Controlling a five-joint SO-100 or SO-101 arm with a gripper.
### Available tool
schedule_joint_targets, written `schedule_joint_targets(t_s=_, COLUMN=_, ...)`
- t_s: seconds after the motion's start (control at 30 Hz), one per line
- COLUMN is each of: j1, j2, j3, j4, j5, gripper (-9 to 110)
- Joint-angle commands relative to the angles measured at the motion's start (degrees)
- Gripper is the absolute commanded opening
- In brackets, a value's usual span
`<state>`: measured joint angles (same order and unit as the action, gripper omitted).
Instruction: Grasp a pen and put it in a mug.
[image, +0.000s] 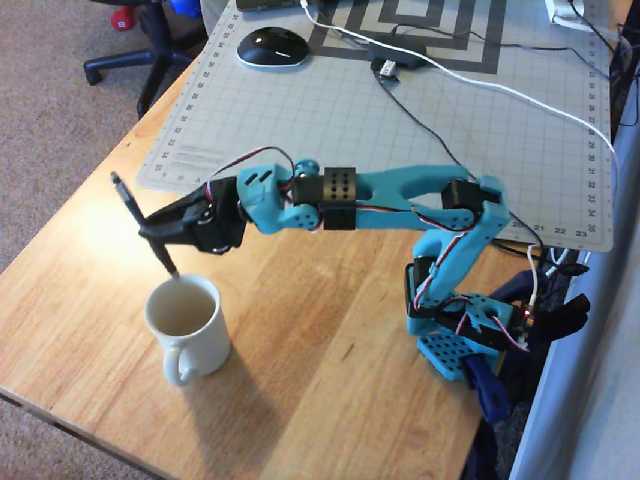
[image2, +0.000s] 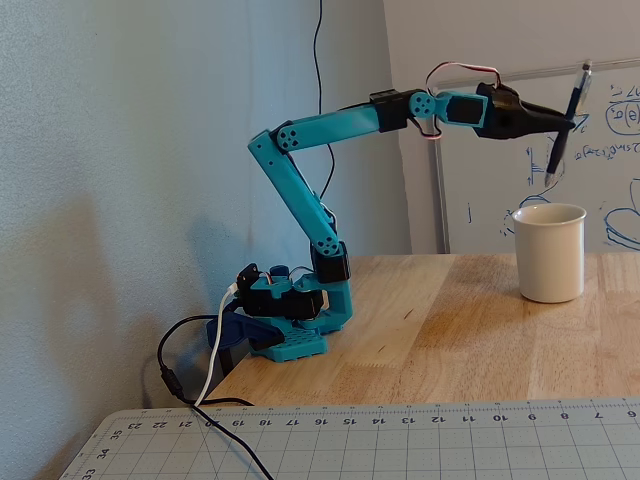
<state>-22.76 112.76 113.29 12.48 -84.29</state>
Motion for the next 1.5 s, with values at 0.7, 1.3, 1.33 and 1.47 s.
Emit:
schedule_joint_targets(t_s=0.7, j1=0.1, j2=-9.1, j3=2.5, j4=-4.5, j5=-0.6, gripper=1)
schedule_joint_targets(t_s=1.3, j1=0.5, j2=9.9, j3=15.4, j4=-4.2, j5=0.4, gripper=22)
schedule_joint_targets(t_s=1.33, j1=0.5, j2=11.9, j3=17.0, j4=-4.2, j5=0.4, gripper=21)
schedule_joint_targets(t_s=1.47, j1=3.1, j2=19.5, j3=22.3, j4=-3.8, j5=0.4, gripper=15)
